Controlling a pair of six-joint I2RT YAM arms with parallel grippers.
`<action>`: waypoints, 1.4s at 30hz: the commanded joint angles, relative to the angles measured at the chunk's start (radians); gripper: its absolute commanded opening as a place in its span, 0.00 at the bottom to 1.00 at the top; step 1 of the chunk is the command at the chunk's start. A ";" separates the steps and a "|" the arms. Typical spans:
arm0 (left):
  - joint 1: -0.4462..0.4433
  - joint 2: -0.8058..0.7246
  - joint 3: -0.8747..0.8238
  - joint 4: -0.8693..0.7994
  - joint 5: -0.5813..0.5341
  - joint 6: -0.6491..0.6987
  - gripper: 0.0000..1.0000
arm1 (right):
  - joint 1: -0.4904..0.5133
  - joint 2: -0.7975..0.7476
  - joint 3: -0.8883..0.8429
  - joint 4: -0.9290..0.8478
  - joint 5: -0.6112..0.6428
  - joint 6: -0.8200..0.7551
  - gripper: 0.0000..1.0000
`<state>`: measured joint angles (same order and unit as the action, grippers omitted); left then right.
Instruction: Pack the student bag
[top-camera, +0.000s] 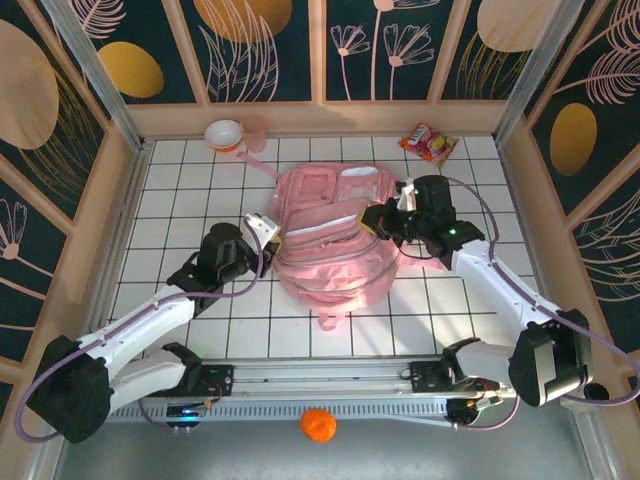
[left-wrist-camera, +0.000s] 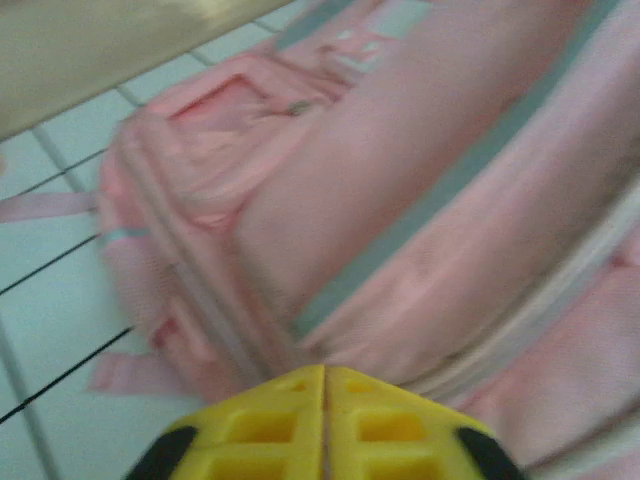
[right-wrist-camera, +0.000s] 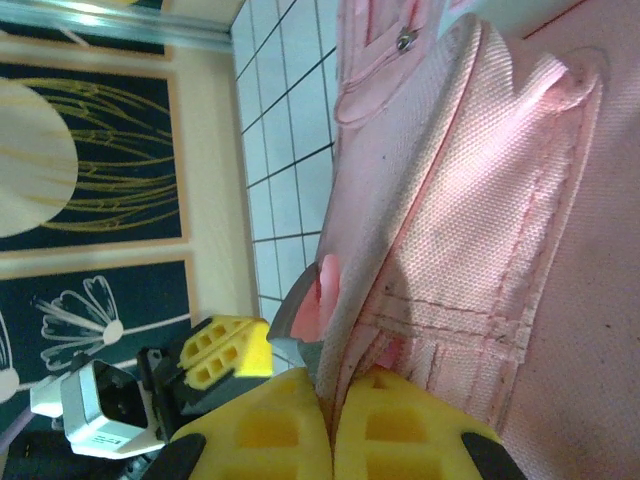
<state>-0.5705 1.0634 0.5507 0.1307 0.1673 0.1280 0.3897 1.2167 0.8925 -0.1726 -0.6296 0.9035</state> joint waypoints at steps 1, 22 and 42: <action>-0.004 0.005 0.046 0.043 0.242 0.084 0.36 | 0.006 -0.009 0.071 0.135 -0.096 -0.030 0.00; -0.149 0.166 0.047 0.210 0.097 -0.228 0.51 | 0.050 -0.016 0.040 0.240 -0.056 0.058 0.00; -0.151 0.205 0.010 0.375 0.076 -0.289 0.00 | 0.065 -0.037 0.019 0.223 -0.027 0.074 0.00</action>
<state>-0.7204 1.2892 0.5819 0.5117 0.3489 -0.1516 0.4416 1.2266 0.8856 -0.0769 -0.6003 0.9970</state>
